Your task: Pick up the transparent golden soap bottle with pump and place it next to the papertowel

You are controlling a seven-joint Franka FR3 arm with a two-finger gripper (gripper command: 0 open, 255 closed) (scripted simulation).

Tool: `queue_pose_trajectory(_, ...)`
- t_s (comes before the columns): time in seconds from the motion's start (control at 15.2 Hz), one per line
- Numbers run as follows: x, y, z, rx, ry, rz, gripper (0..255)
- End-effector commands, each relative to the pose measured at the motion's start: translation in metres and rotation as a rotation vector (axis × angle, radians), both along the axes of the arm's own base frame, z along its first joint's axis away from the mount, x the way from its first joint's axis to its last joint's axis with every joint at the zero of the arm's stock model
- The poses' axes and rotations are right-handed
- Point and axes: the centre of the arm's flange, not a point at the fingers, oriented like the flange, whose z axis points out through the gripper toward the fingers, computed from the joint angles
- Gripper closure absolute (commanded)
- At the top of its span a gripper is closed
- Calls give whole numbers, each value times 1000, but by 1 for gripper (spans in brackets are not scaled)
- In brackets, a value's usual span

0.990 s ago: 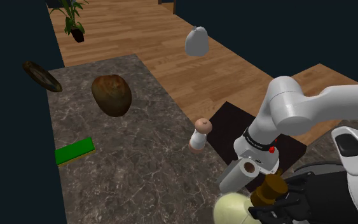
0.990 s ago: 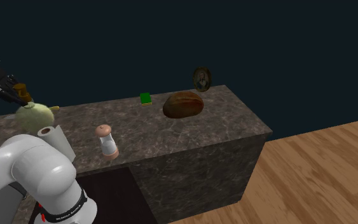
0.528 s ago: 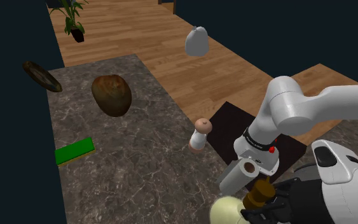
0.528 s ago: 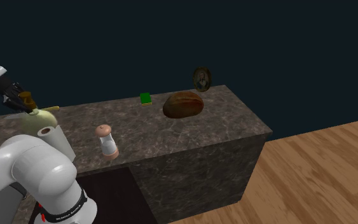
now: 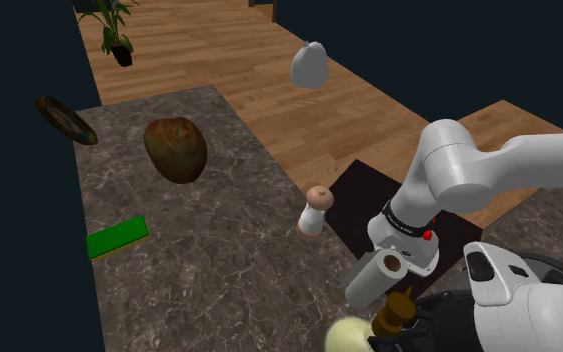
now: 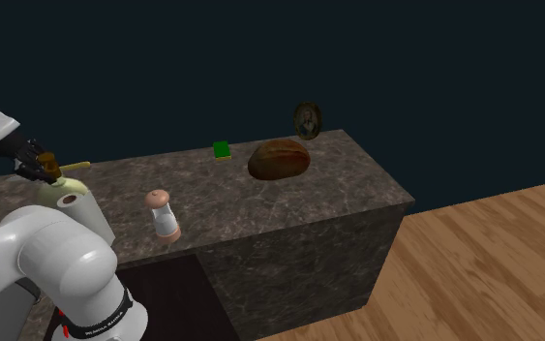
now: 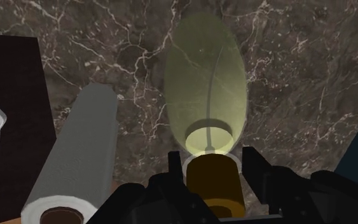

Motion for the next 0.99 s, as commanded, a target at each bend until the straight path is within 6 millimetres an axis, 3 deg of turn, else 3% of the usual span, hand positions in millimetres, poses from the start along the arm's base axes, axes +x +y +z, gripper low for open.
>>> queue_pose_trajectory(0.0,0,-1,-11,1,0,0,255)
queue_pose_trajectory(0.4,0,-1,-41,1,0,0,255)
queue_pose_trajectory(0.92,0,-1,-41,1,0,0,255)
